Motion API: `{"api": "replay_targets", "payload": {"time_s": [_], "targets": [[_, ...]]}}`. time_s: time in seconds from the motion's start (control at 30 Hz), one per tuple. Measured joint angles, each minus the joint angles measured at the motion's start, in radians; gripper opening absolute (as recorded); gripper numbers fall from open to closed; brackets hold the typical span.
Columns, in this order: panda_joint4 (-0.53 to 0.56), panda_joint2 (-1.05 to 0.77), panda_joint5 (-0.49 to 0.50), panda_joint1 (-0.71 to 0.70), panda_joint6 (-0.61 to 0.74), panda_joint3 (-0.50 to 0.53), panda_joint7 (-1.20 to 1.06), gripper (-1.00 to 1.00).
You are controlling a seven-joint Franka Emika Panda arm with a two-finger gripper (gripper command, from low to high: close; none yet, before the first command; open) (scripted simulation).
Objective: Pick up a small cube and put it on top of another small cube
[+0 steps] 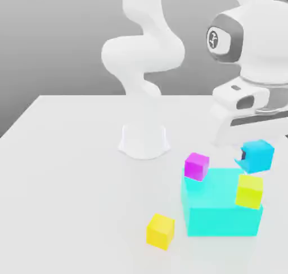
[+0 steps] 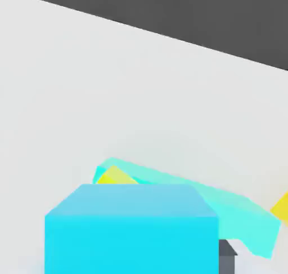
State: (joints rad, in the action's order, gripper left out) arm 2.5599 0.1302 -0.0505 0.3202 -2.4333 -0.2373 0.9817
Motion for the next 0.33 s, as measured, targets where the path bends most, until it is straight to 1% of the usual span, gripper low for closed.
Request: {"api": "replay_targets", "payload": {"time_s": [0.07, 0.1, 0.3, 0.33], "targets": [[0.020, -0.058, 0.020, 0.003, -0.077, -0.004, 0.017, -1.00], [0.027, -0.076, 0.026, 0.004, -0.101, -0.005, 0.022, 1.00], [0.030, -0.085, 0.030, 0.003, -0.113, -0.005, 0.026, 1.00], [0.026, -0.073, 0.029, 0.004, -0.097, -0.005, 0.024, 1.00]]}}
